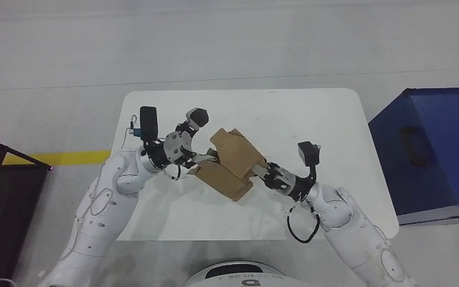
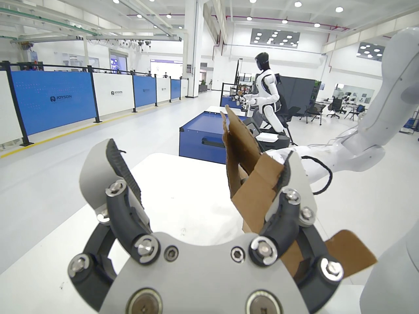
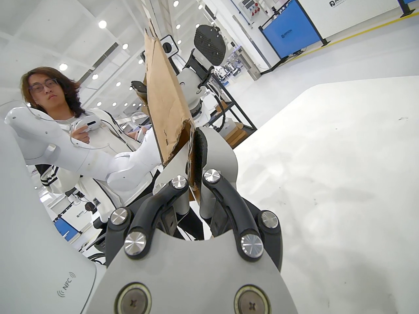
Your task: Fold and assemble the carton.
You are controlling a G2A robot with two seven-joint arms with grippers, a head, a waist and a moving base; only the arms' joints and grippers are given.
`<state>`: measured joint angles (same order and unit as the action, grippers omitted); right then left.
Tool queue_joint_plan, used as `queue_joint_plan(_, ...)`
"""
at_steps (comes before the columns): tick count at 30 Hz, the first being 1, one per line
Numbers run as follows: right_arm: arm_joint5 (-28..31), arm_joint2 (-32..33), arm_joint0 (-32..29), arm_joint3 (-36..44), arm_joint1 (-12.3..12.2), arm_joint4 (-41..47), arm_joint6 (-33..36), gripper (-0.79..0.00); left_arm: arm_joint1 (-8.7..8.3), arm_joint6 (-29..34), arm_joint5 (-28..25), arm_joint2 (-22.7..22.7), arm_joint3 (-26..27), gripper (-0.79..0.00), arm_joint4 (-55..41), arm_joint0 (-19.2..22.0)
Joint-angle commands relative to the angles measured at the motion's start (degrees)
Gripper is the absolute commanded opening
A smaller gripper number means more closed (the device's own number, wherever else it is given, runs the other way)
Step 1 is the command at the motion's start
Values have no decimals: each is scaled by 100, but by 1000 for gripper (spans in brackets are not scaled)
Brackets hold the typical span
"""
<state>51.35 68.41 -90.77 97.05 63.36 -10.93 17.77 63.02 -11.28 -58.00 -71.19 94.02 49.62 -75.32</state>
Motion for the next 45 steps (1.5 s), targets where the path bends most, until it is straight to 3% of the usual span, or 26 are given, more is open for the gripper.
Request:
queue_joint_plan(1,55,-5,7,-1,-8,120,46,-785,-6,-58,0,-40,2,0,-7,-29)
queue_joint_plan(9,265,28,35,21,-46,250,225,-785,-21,-252,0,-133,19,0,-58,-137)
queue_joint_plan(21,7,243,-16,-67,-39,-27,-214,-785,-9,-480,390,-391,-77,0,-604,-494)
queue_joint_plan(26,-381,556,-29,-103,-46,-666,-544,-785,-39,-252,244,-529,209,0,-912,-662)
queue_joint_plan(28,-467,614,-39,-137,-36,-799,-737,-785,-71,-27,0,-553,433,0,-852,-696)
queue_joint_plan(34,-563,663,-21,-235,-16,-858,-979,-785,-278,451,0,-185,1149,0,-275,-737)
queue_joint_plan(45,-457,647,59,-375,-2,-650,-950,-785,-472,125,0,-169,679,0,971,-555)
